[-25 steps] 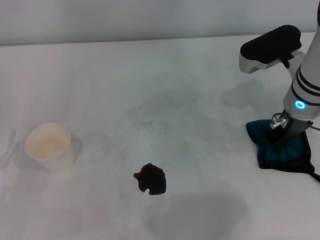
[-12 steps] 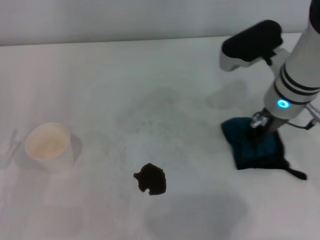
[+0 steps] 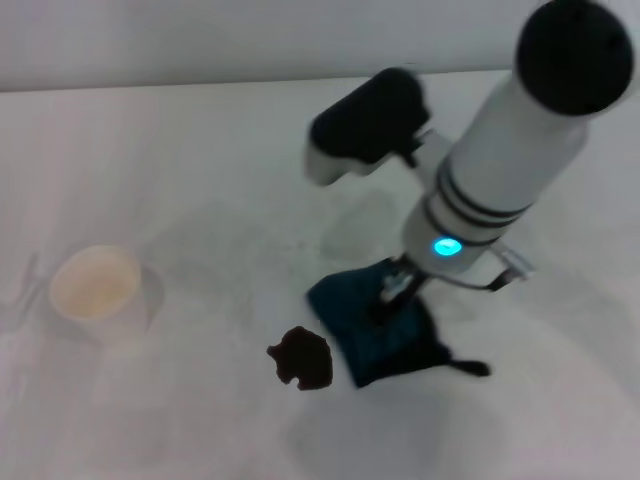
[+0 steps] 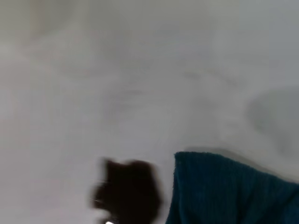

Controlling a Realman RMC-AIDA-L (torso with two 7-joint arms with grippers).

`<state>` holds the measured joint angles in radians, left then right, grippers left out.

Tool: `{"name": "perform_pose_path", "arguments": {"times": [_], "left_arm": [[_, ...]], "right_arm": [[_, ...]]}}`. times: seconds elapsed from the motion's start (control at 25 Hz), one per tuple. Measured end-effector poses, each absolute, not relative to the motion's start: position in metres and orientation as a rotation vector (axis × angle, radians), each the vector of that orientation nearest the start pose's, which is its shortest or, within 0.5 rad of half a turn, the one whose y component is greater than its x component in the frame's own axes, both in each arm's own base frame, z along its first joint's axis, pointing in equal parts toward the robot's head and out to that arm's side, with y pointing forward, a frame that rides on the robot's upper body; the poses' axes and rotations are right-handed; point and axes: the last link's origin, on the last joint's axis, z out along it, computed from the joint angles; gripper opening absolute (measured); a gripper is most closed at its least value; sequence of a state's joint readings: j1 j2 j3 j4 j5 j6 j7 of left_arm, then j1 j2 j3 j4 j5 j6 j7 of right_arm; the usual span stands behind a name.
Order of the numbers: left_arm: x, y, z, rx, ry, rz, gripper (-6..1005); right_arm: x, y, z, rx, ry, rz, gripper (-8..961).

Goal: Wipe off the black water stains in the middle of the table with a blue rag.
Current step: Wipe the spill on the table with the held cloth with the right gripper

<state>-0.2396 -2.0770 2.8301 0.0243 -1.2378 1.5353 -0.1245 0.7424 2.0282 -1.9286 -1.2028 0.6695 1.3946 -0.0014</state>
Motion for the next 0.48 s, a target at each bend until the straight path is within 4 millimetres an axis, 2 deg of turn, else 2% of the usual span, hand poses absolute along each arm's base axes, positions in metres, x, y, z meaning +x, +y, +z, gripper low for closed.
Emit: {"name": "perform_pose_path", "arguments": {"times": [0.2,0.48], "left_arm": [[-0.359,0.24,0.005,-1.618,-0.342,-0.682,888],[-0.357,0.244,0.004,-1.632,-0.331,-0.684,888]], "right_arm": [[0.127,0.309,-0.122,-2.652,1.043,-0.675,53],[0.118,0.29,-0.143,-2.75,1.015,-0.668,52]]}}
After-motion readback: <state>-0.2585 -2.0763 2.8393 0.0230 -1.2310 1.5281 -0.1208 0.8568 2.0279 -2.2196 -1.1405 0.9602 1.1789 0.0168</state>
